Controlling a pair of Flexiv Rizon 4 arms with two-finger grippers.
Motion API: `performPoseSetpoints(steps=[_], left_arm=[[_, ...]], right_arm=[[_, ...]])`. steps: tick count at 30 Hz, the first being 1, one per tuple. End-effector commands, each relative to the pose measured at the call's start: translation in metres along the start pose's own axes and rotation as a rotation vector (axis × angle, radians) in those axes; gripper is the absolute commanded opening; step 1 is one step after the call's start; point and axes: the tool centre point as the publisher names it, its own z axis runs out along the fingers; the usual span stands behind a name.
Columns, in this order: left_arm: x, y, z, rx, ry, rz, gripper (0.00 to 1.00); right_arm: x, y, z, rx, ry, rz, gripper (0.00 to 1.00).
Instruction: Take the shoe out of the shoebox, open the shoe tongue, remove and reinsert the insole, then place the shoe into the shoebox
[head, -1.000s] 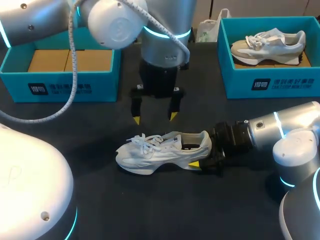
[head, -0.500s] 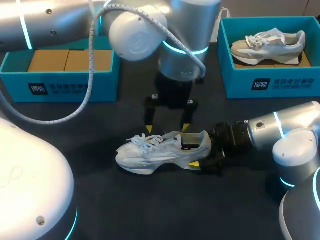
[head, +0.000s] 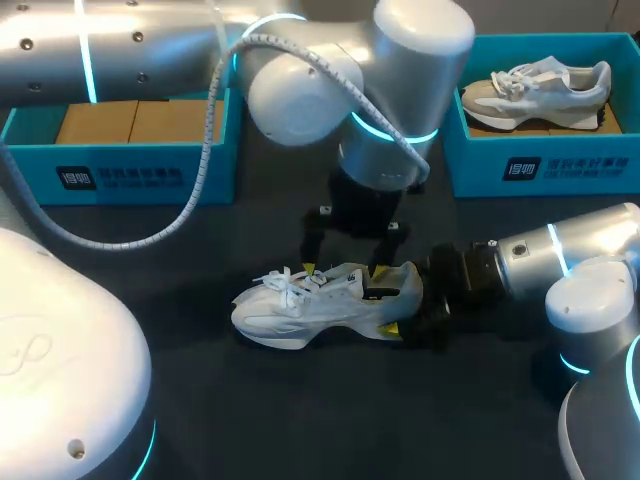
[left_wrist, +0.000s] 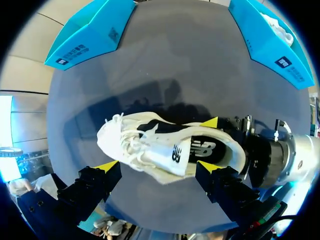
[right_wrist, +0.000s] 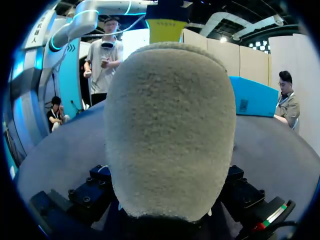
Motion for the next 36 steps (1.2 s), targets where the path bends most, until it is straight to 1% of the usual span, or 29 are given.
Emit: performPoseSetpoints(steps=[1,12,20,24,36], left_arm=[[0.012,0.006,0.008,0.028,-0.039,-0.075,1.0],[0.025,-0.002,0.032,0.013,-0.083,-0.085,1.0],[0.023,0.003,0.047,0.026,-0.114,-0.082,1.0],[0.018,0.003,0.053,0.023,-0.134,-0.1,1.0],[-0.007,-0.002,0.052,0.01,-0.18,-0.136,1.0]], right_arm=[[-0.002,-0.004,0.006,0.008,0.001,0.001,0.0],[-0.002,-0.004,0.006,0.008,0.001,0.001,0.0],[-0.002,-0.004,0.006,0.008,0.001,0.001,0.0],[-0.002,-0.004,0.006,0.008,0.001,0.001,0.0],[-0.002,-0.004,0.006,0.008,0.001,0.001,0.0]])
